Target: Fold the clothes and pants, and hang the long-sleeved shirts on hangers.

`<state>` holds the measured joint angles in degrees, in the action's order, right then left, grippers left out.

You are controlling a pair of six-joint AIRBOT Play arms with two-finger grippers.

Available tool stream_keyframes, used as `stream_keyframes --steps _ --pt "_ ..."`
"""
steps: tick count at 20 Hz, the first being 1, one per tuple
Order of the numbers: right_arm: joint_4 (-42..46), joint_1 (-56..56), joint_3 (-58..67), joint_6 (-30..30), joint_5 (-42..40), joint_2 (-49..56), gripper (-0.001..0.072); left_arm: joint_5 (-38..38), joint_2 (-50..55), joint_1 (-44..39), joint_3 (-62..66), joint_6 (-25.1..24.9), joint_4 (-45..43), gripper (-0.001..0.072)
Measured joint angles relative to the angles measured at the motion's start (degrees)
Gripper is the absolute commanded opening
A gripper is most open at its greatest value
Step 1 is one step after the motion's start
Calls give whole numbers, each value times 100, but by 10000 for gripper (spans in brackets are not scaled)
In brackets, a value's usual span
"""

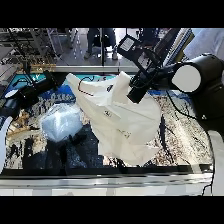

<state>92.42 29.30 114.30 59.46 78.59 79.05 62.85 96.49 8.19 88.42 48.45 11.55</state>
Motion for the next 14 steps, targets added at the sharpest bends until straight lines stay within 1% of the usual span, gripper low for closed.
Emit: stream_keyframes --steps 5,8,14 --pt "284 0 -26 4 -50 129 17 284 -13 9 35 81 -393 9" --pt "369 0 -24 17 -291 131 17 293 -20 13 39 162 -695 9" --pt "494 0 -26 -157 -374 157 17 291 -24 24 42 243 -901 10"
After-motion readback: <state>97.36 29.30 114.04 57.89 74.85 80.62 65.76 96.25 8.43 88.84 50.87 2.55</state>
